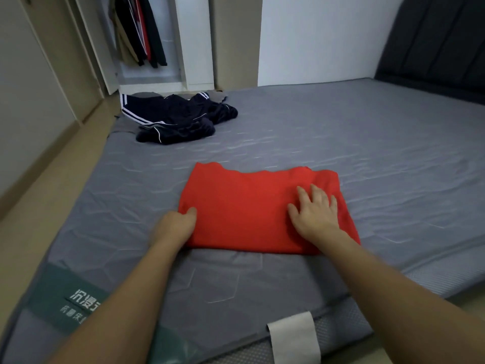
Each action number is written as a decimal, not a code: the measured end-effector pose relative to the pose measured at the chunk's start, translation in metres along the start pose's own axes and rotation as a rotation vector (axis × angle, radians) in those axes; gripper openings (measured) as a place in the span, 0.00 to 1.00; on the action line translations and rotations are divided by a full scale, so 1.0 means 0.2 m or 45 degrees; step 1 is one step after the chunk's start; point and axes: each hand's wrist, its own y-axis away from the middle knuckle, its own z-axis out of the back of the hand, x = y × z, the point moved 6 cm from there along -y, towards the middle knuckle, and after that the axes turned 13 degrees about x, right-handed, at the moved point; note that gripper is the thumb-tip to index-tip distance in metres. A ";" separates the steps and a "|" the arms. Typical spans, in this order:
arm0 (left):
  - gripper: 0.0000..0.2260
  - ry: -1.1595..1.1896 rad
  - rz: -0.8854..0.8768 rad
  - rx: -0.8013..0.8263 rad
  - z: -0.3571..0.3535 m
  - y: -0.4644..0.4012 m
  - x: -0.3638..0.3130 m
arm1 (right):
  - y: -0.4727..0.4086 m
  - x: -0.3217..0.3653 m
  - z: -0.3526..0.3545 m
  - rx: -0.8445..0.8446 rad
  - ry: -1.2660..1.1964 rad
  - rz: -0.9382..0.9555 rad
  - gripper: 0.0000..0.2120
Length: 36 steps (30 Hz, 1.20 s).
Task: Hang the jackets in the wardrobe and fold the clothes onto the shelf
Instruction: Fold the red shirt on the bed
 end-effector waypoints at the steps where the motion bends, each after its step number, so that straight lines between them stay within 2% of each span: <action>1: 0.28 0.068 -0.011 -0.024 0.00 -0.03 0.00 | -0.05 0.08 -0.06 0.098 0.012 0.099 0.29; 4: 0.22 0.347 -0.097 -0.048 -0.05 -0.14 0.03 | -0.21 0.23 -0.23 0.321 0.070 0.200 0.32; 6: 0.16 0.489 -0.118 -0.014 -0.12 -0.20 0.09 | -0.35 0.30 -0.28 0.330 0.070 0.193 0.36; 9: 0.14 0.679 -0.147 0.073 -0.17 -0.29 0.16 | -0.56 0.43 -0.30 0.310 0.061 0.240 0.43; 11: 0.15 0.695 -0.183 0.080 -0.16 -0.33 0.15 | -0.68 0.55 -0.31 0.298 0.068 0.305 0.45; 14: 0.23 0.524 -0.194 -0.003 -0.11 -0.34 0.12 | -0.85 0.71 -0.30 0.294 0.007 0.375 0.43; 16: 0.27 0.583 -0.220 0.013 -0.10 -0.33 0.09 | -0.93 0.83 -0.27 0.281 -0.026 0.445 0.37; 18: 0.23 0.716 -0.287 0.122 -0.11 -0.32 0.07 | -0.99 0.98 -0.26 0.338 -0.056 0.544 0.27; 19: 0.19 0.798 -0.309 0.201 -0.13 -0.31 0.06 | -1.01 1.05 -0.27 0.440 -0.084 0.574 0.24; 21: 0.13 0.943 -0.291 0.377 -0.15 -0.31 0.07 | -0.99 1.15 -0.28 0.677 -0.075 0.589 0.23; 23: 0.10 1.038 -0.226 0.567 -0.16 -0.30 0.09 | -0.96 1.19 -0.27 0.843 -0.045 0.538 0.16; 25: 0.09 1.101 -0.168 0.741 -0.15 -0.26 0.10 | -0.92 1.21 -0.21 0.873 -0.069 0.509 0.08; 27: 0.10 1.100 -0.147 0.806 -0.09 -0.23 0.08 | -0.88 1.25 -0.10 0.815 -0.179 0.481 0.05; 30: 0.11 1.036 -0.205 0.735 0.16 -0.24 0.00 | -0.85 1.34 0.16 0.630 -0.422 0.410 0.09; 32: 0.10 0.962 -0.266 0.644 0.45 -0.27 -0.10 | -0.84 1.43 0.37 0.514 -0.721 0.350 0.09; 36: 0.11 0.755 -0.419 0.317 1.16 -0.23 -0.36 | -0.80 1.67 0.88 0.400 -1.311 0.348 0.08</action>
